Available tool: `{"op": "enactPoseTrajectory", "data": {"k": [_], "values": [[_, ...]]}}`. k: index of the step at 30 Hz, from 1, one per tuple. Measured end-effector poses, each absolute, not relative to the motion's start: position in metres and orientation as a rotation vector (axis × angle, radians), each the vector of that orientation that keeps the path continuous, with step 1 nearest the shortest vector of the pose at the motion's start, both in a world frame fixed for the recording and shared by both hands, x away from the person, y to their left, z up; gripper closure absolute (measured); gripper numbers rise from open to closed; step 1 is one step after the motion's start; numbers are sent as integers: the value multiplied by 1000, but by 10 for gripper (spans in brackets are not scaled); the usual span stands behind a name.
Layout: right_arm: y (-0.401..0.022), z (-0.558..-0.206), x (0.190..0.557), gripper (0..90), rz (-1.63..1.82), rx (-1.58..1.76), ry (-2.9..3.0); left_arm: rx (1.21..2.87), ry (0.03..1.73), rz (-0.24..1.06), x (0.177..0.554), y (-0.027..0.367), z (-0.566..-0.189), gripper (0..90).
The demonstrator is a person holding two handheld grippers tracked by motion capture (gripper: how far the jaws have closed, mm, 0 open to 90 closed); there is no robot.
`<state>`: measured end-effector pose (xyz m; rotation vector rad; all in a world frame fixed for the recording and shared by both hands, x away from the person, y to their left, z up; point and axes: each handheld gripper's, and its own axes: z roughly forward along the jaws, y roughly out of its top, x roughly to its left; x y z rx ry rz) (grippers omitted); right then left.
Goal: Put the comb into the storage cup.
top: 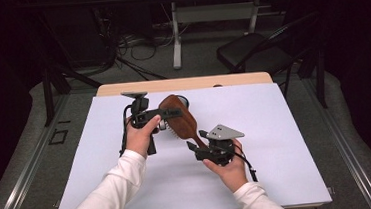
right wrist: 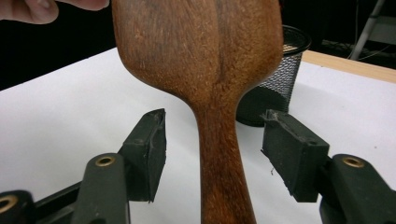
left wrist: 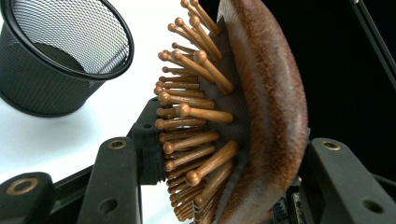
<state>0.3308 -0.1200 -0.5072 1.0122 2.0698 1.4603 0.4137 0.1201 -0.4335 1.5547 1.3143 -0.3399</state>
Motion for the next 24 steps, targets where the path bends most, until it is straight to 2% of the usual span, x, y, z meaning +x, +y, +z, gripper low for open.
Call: {"op": "enactPoseTrajectory", "data": {"k": [24], "values": [[-123, -502, 338, 353, 1442, 1019, 2108, 1510, 1315, -327, 418, 125, -435, 490]]}}
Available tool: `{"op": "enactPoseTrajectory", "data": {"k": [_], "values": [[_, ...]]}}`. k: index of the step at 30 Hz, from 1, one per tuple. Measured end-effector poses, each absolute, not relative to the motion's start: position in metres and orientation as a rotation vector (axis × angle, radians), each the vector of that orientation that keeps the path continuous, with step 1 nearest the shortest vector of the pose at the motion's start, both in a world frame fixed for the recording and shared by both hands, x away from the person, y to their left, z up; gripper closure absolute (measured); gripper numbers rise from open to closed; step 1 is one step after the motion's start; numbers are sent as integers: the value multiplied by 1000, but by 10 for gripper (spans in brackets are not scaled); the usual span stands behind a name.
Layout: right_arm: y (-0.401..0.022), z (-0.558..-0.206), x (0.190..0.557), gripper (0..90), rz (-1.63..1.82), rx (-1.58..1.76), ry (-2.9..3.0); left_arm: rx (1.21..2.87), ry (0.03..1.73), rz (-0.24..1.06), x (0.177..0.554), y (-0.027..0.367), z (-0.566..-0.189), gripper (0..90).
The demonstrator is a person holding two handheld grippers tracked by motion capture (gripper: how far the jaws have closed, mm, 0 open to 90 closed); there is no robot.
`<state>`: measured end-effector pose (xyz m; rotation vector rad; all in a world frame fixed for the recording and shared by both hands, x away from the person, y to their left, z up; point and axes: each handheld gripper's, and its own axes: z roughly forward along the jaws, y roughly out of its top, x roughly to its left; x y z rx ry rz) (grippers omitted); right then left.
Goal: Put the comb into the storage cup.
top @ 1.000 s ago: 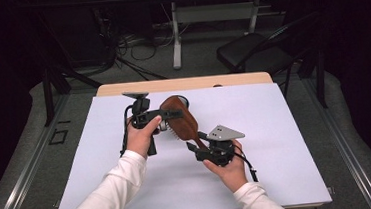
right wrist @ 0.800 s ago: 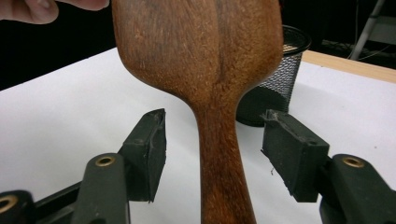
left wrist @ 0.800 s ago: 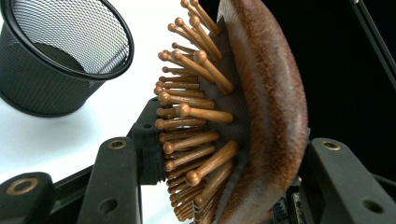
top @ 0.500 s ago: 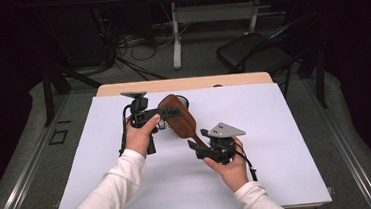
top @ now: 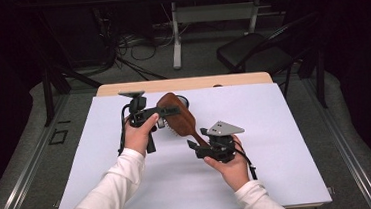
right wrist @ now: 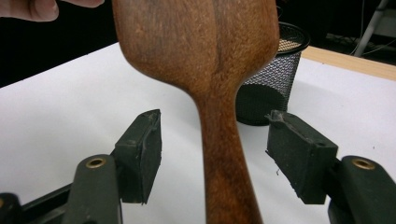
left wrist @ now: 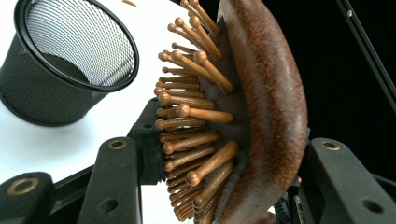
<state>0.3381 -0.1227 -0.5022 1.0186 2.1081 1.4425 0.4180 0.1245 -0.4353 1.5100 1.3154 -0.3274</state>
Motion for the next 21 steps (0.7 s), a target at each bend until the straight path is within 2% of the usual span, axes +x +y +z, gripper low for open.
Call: {"op": "enactPoseTrajectory", "data": {"k": [12, 21], "values": [[-129, -495, 338, 335, 1487, 1018, 2092, 1481, 1313, -303, 421, 128, -436, 490], [-131, -493, 339, 225, 1454, 1007, 2074, 1471, 1317, -266, 422, 131, -436, 489]]}}
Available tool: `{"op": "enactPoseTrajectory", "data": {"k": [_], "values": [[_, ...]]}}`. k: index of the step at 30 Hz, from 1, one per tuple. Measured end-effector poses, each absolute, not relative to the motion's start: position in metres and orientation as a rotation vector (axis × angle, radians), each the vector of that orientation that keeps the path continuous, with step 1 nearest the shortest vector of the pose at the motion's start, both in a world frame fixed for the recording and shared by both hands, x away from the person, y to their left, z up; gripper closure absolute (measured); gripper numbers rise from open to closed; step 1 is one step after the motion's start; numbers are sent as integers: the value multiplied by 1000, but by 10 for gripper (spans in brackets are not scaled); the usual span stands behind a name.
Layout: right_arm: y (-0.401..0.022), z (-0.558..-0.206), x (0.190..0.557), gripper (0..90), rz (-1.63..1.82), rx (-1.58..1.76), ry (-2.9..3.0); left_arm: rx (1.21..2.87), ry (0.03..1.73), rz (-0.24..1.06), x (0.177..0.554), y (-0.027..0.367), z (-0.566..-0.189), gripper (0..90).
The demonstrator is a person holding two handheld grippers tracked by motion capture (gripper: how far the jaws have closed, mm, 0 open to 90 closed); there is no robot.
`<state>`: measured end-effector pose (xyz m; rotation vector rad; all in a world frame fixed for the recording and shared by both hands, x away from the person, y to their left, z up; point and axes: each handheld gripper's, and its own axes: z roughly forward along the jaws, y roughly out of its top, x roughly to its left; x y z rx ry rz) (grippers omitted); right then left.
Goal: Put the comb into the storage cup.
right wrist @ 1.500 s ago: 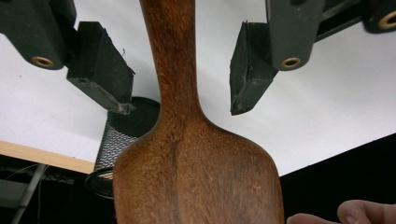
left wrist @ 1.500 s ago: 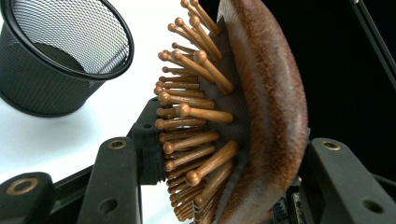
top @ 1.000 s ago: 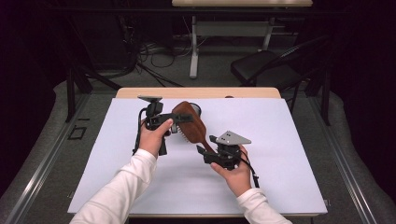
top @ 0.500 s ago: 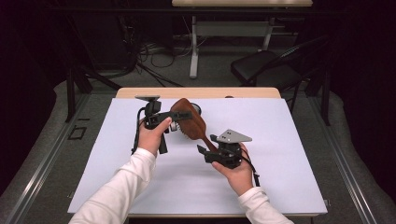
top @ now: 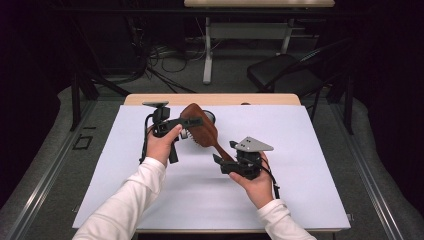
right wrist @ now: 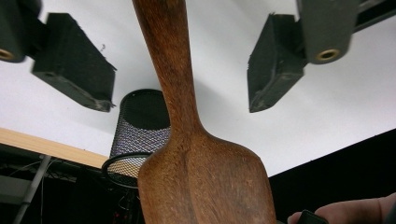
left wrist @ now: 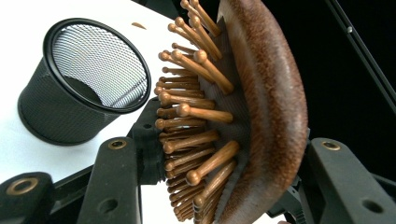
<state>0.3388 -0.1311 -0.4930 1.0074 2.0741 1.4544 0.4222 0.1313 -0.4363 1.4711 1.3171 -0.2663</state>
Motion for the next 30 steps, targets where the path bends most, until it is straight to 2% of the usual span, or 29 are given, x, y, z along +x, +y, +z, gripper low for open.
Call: {"op": "enactPoseTrajectory", "data": {"k": [13, 20, 30], "values": [[-129, -488, 337, 131, 1372, 1036, 2047, 1454, 1326, -229, 424, 135, -436, 490], [-127, -486, 336, 20, 1365, 1041, 2075, 1452, 1332, -200, 425, 138, -429, 495], [-128, -481, 334, 0, 1391, 1066, 2062, 1444, 1336, -164, 430, 144, -420, 495]]}}
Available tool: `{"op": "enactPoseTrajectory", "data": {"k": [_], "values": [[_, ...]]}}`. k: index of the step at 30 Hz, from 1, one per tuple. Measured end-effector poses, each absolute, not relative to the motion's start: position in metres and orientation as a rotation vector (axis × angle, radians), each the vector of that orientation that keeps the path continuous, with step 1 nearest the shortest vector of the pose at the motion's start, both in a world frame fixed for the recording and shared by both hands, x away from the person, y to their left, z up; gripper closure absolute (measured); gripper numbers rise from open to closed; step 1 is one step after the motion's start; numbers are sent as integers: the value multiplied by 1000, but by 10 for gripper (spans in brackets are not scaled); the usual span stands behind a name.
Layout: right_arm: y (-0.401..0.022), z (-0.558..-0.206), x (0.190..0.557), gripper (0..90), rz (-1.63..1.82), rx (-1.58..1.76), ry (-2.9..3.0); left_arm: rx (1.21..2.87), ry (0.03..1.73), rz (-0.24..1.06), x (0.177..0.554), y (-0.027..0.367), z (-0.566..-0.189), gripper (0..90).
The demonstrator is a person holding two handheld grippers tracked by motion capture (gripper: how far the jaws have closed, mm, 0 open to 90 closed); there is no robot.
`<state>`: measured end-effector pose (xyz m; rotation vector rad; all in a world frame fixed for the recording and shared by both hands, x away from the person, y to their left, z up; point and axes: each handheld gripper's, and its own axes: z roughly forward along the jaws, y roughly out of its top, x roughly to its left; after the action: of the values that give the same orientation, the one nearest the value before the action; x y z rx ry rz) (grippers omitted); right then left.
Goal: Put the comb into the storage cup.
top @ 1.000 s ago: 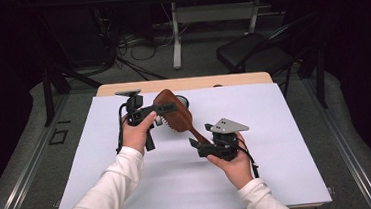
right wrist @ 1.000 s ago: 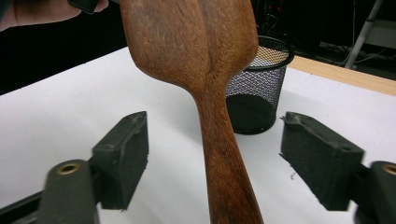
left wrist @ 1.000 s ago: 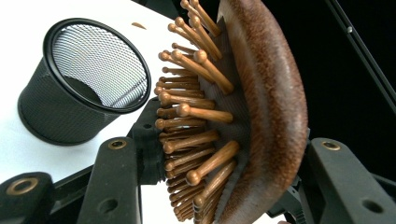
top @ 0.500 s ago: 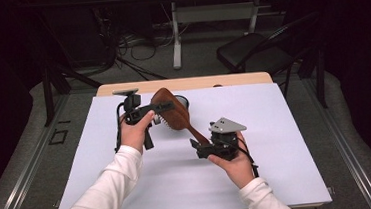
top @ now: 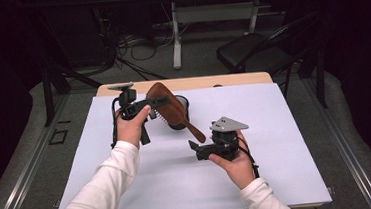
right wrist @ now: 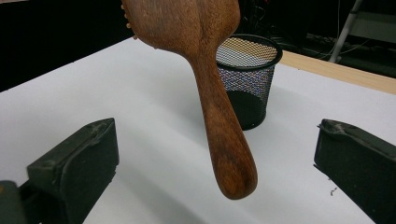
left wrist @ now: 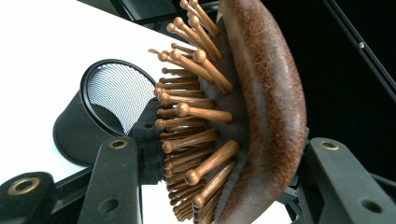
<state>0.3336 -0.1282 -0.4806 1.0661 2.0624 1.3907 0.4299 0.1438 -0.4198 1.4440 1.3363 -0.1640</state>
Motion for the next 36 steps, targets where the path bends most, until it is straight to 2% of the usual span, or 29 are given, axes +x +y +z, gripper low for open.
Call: {"op": "enactPoseTrajectory", "data": {"k": [36], "values": [[-138, -477, 334, 0, 1401, 1081, 2042, 1370, 1392, -56, 449, 161, -393, 495]]}}
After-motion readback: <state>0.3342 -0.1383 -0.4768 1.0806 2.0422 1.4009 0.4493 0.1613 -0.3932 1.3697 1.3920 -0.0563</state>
